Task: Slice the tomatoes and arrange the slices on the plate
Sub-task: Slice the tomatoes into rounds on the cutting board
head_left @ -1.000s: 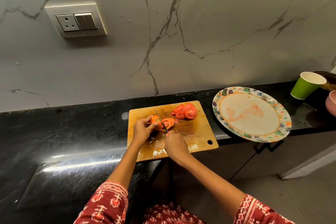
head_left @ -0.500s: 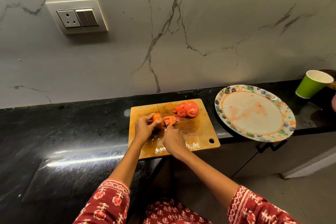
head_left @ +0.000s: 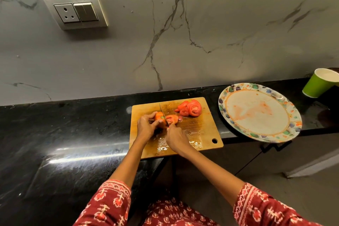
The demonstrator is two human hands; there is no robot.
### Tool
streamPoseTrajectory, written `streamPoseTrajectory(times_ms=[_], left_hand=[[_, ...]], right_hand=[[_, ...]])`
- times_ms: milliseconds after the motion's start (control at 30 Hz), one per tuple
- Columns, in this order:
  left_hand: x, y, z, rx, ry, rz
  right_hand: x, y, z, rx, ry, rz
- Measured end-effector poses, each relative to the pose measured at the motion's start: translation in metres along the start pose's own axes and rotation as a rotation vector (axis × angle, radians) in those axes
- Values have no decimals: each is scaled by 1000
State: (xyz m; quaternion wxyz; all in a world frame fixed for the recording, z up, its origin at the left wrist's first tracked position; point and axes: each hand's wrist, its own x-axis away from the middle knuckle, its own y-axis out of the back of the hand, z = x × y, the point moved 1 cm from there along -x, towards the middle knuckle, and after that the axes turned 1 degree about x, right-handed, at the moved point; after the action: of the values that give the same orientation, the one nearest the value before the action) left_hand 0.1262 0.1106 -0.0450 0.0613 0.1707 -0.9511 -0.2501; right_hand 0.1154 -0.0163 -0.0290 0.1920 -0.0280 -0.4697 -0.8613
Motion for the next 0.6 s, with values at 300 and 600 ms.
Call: streamPoseTrajectory(times_ms=[300, 600], left_hand=[[0, -1, 1, -49, -25, -17], [-1, -3, 5, -40, -22, -26]], right_hand=[[-16, 1, 9, -70, -19, 29], [-7, -9, -2, -44, -58, 77]])
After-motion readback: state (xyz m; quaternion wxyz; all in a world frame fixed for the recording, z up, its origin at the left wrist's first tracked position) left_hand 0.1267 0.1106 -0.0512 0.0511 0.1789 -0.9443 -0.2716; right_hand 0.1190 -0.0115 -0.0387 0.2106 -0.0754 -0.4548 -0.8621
